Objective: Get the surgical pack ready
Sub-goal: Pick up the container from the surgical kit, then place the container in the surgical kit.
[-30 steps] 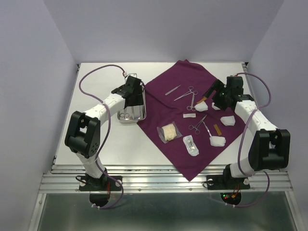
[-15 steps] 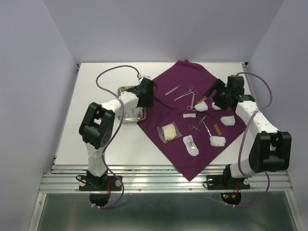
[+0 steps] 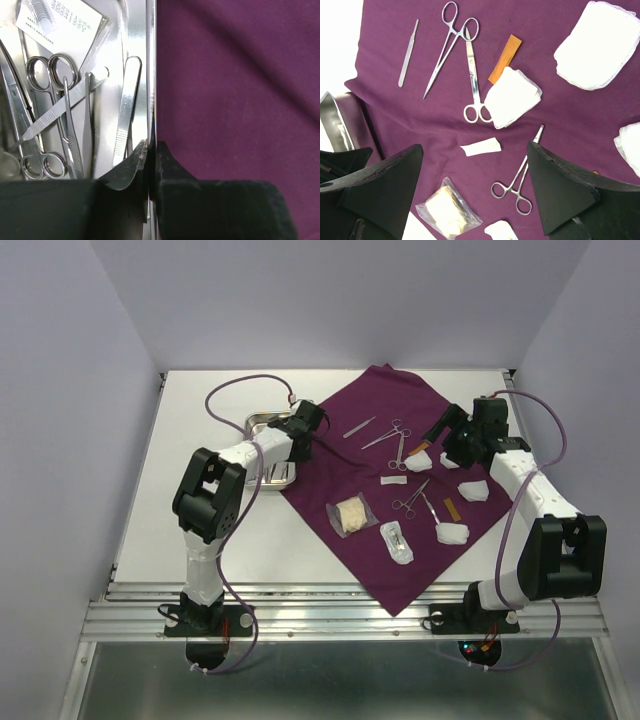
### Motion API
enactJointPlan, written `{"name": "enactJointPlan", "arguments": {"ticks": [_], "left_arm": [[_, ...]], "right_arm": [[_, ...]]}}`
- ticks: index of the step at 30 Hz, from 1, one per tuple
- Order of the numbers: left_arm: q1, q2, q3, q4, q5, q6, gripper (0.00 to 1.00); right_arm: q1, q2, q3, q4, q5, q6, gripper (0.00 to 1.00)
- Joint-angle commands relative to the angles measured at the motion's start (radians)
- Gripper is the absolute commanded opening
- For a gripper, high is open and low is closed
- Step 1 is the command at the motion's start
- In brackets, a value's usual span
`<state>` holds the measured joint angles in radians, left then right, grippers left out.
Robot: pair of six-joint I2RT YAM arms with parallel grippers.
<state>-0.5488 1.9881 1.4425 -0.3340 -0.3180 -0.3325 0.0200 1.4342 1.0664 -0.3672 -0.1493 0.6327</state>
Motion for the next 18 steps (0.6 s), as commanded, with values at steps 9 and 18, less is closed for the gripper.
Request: {"name": "enactJointPlan", "arguments": {"ticks": [9,18], "left_arm": [[-0.036,-0.046,0.166,-0.076,-0.023,0.004,0.0],[-0.08,0.063,0.3,-0.158,-0.033,-0.071,0.0]], "right_arm": [[-0.006,-0.029,0.018,0.011,0.004,-0.002,0.89],[-0.006,-0.035,0.01,0.008,0.002,-0.007,0.89]]}}
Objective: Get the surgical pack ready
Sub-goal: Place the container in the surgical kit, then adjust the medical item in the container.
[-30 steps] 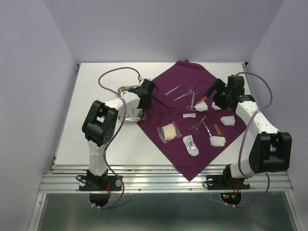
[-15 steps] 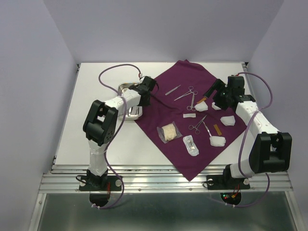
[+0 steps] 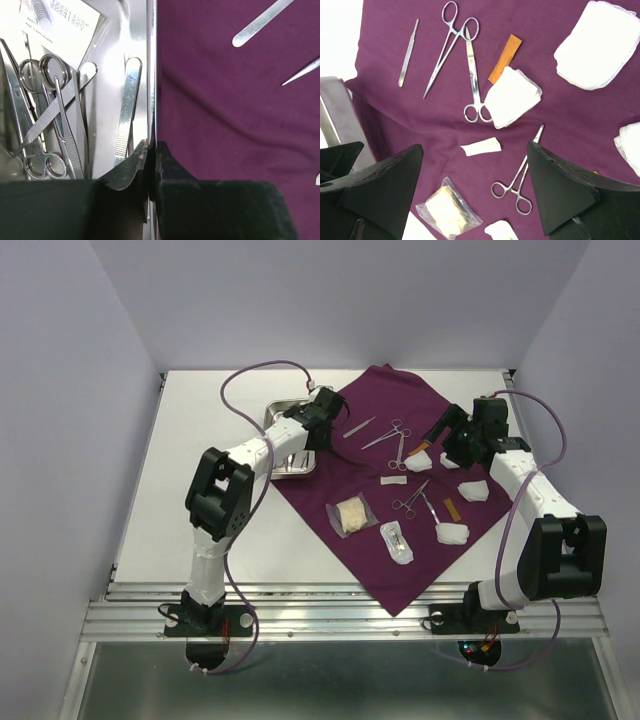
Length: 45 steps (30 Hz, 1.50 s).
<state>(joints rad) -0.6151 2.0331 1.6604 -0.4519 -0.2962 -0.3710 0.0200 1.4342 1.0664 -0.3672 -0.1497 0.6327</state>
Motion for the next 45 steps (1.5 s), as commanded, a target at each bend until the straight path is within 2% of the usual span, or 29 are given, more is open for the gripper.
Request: {"name": "enactJointPlan", "arguments": {"ticks": [1,7,10,11,12,14,17,23,26,30,36,45], "left_arm": [[-0.017,0.03,0.108,-0.051,-0.055,-0.04,0.0],[-0.037,0.113,0.167,-0.091,-0.055,-0.086,0.0],[-0.037,0.133,0.185,-0.1,-0.041,-0.094,0.1],[-0.037,0.133,0.188,-0.103,-0.038,-0.095,0.21],[-0.038,0.124,0.187,-0.099,-0.031,-0.092,0.43],[-0.041,0.111,0.188,-0.096,-0.029,-0.088,0.65],[-0.044,0.079,0.2,-0.099,-0.012,-0.074,0.74],[-0.044,0.0,0.191,-0.1,-0.069,-0.033,0.85],[-0.015,-0.022,0.155,-0.088,-0.11,-0.005,0.86],[0.047,-0.031,0.096,-0.039,-0.044,0.026,0.85],[0.123,-0.025,0.022,0.056,0.132,0.053,0.85],[0.16,0.038,-0.008,0.064,0.189,0.044,0.86]], "right_arm": [[-0.006,-0.037,0.01,0.008,0.004,-0.007,0.89],[-0.006,-0.041,0.01,0.004,0.004,-0.01,0.89],[-0.006,-0.047,0.007,0.001,0.007,-0.014,0.89],[-0.006,-0.047,0.006,-0.001,0.009,-0.014,0.89],[-0.006,-0.049,0.006,-0.001,0.01,-0.014,0.89],[-0.006,-0.051,0.003,-0.001,0.01,-0.014,0.89],[-0.006,-0.051,0.004,-0.001,0.007,-0.011,0.89],[-0.006,-0.052,0.007,-0.001,0.009,-0.01,0.89],[-0.006,-0.054,0.006,-0.001,0.009,-0.01,0.89],[-0.006,-0.055,0.004,-0.001,0.007,-0.008,0.89],[-0.006,-0.055,0.004,-0.003,0.006,-0.007,0.89],[-0.006,-0.049,0.001,0.001,0.004,-0.007,0.89]]}}
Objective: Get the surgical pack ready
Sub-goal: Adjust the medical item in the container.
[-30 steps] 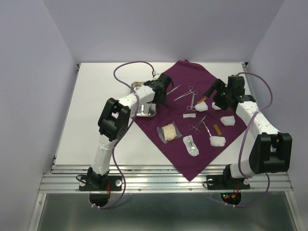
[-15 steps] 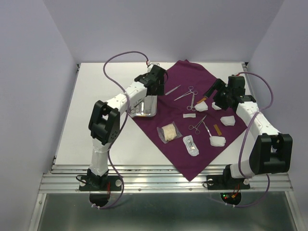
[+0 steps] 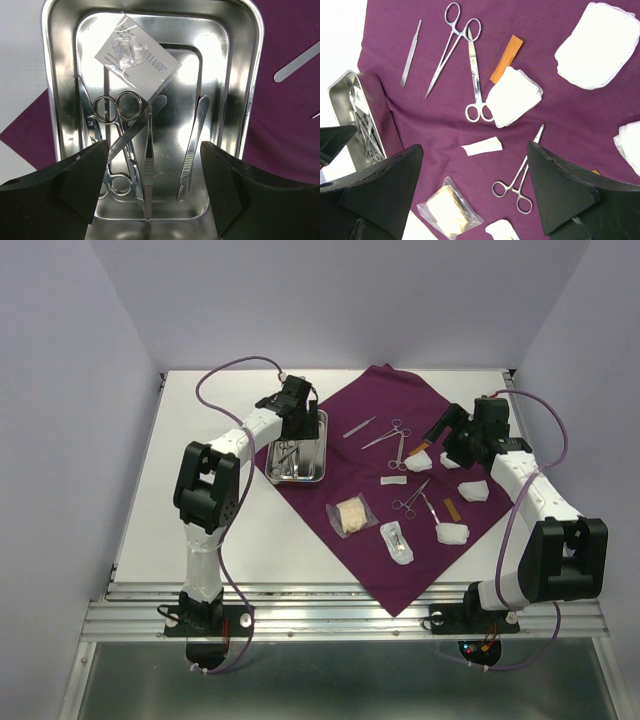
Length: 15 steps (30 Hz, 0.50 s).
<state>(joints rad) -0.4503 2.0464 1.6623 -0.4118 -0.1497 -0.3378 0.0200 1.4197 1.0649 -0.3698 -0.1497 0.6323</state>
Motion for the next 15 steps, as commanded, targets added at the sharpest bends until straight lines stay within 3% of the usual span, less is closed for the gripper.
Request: {"name": "enactJointPlan", "arguments": {"ticks": [1,15], "left_arm": [[-0.005,0.031,-0.012,0.019,0.048,0.01,0.86],[-0.007,0.066,-0.05,0.021,0.05,-0.006,0.85]], "right_arm": [[-0.006,-0.034,0.004,0.003,0.004,-0.006,0.89],[-0.006,-0.015,0.006,0.012,-0.005,-0.006,0.89]]}}
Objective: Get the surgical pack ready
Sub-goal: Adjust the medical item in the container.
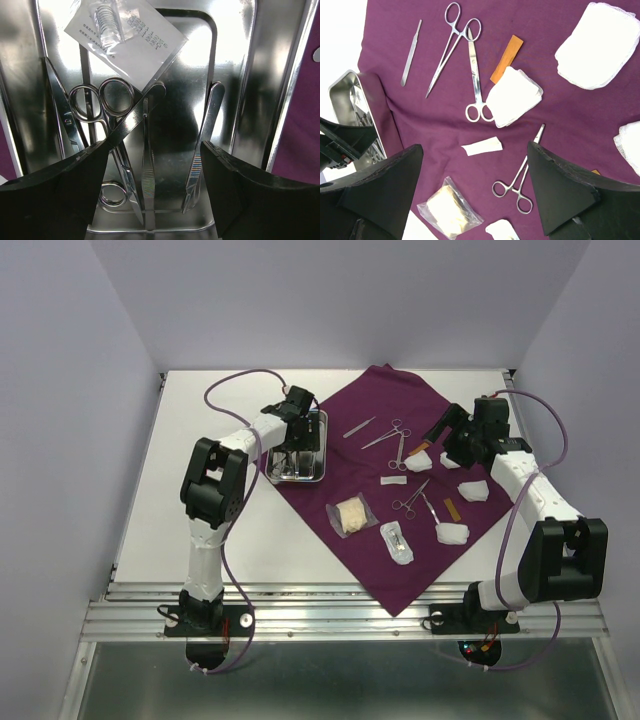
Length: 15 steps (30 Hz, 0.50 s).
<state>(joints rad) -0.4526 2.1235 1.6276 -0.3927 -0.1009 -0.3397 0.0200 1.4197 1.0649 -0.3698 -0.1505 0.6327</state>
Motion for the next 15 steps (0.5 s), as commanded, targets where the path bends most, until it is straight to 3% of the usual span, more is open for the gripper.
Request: {"name": "enactJointPlan", "arguments": {"ticks": [1,8,15], "left_arm": [[-0.005,-0.013,-0.02,0.003,0.004,-0.005,0.85],[-0.014,-0.039,-0.06,0.018,0.061,-0.024,0.75],[-0.041,-0.062,-0.092,0.032,0.122,-0.05,0.7]], "right_arm": [[-0.006,-0.016,0.006,0.014,-0.004,-0.007,0.89],[-0.006,-0.011,0.007,0.015,-0.009,-0.002,0.89],[-0.006,-0.005,0.01,0.02,-0.011,0.002,0.89]]}}
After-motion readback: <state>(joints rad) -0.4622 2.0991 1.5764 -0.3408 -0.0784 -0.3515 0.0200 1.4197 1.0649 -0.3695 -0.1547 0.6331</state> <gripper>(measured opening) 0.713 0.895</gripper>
